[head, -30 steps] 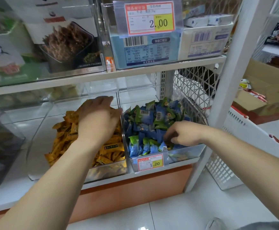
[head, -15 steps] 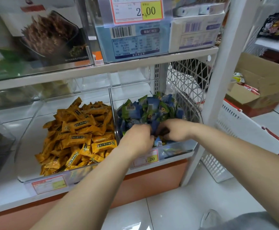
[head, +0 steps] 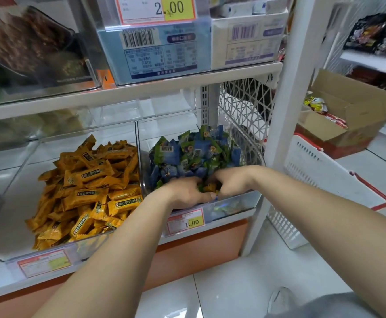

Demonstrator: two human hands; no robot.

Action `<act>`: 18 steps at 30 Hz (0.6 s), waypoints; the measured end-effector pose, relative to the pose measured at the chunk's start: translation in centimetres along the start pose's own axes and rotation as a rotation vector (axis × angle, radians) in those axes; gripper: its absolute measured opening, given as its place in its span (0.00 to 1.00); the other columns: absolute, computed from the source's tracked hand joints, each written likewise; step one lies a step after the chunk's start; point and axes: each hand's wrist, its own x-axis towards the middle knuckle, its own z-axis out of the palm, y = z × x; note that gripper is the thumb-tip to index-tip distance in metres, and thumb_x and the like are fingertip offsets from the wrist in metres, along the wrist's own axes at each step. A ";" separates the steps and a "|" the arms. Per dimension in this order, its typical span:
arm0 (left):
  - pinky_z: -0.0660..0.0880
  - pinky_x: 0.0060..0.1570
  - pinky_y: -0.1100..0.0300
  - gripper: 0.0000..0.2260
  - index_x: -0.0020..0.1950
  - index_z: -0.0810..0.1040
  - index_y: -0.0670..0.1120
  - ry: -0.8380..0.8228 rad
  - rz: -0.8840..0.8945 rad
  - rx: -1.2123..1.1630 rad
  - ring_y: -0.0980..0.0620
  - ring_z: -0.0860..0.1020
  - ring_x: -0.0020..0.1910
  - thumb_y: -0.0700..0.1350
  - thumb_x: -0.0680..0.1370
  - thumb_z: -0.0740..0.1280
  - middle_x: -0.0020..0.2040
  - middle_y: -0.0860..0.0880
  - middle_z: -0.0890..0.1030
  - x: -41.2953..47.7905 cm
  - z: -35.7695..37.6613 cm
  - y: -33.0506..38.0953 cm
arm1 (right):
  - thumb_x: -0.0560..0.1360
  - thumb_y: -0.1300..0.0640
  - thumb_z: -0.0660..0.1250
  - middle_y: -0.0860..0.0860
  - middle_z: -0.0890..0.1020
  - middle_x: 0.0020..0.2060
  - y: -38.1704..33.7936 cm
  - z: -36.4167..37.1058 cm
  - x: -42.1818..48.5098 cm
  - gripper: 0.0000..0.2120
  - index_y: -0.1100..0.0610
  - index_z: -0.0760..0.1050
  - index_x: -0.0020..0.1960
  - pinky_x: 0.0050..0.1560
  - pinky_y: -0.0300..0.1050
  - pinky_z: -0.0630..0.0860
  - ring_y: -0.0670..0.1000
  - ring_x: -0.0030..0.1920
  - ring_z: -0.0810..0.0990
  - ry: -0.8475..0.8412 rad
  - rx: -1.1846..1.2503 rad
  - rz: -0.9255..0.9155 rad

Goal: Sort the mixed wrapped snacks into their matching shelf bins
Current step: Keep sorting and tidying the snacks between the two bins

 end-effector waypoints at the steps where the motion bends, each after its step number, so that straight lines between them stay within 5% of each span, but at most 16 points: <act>1: 0.72 0.51 0.58 0.26 0.65 0.77 0.51 -0.006 0.002 -0.016 0.50 0.77 0.55 0.66 0.75 0.66 0.62 0.49 0.79 0.0 0.1 0.0 | 0.72 0.56 0.72 0.51 0.79 0.61 0.2 0.0 0.0 0.28 0.54 0.71 0.70 0.60 0.48 0.76 0.53 0.57 0.78 0.015 0.029 -0.003; 5: 0.78 0.51 0.51 0.17 0.50 0.81 0.51 0.013 -0.022 -0.069 0.49 0.80 0.47 0.63 0.74 0.70 0.49 0.49 0.83 0.0 0.0 -0.2 | 0.72 0.60 0.74 0.48 0.81 0.50 0.8 0.2 0.3 0.23 0.55 0.75 0.66 0.53 0.46 0.79 0.51 0.50 0.80 0.100 0.186 -0.040; 11: 0.68 0.36 0.56 0.12 0.41 0.78 0.42 0.175 -0.014 -0.258 0.46 0.78 0.39 0.51 0.77 0.71 0.38 0.44 0.81 -0.6 -0.3 -0.5 | 0.74 0.64 0.73 0.49 0.84 0.47 1.3 0.0 -0.2 0.19 0.54 0.78 0.63 0.39 0.32 0.76 0.43 0.42 0.82 0.223 0.561 -0.097; 18: 0.70 0.36 0.58 0.07 0.47 0.77 0.47 0.298 0.001 -0.355 0.53 0.76 0.39 0.50 0.77 0.71 0.39 0.50 0.79 -1.3 -0.2 -0.5 | 0.69 0.61 0.79 0.54 0.85 0.52 0.9 0.4 -0.5 0.31 0.60 0.72 0.70 0.53 0.43 0.82 0.49 0.50 0.84 0.170 0.629 -0.112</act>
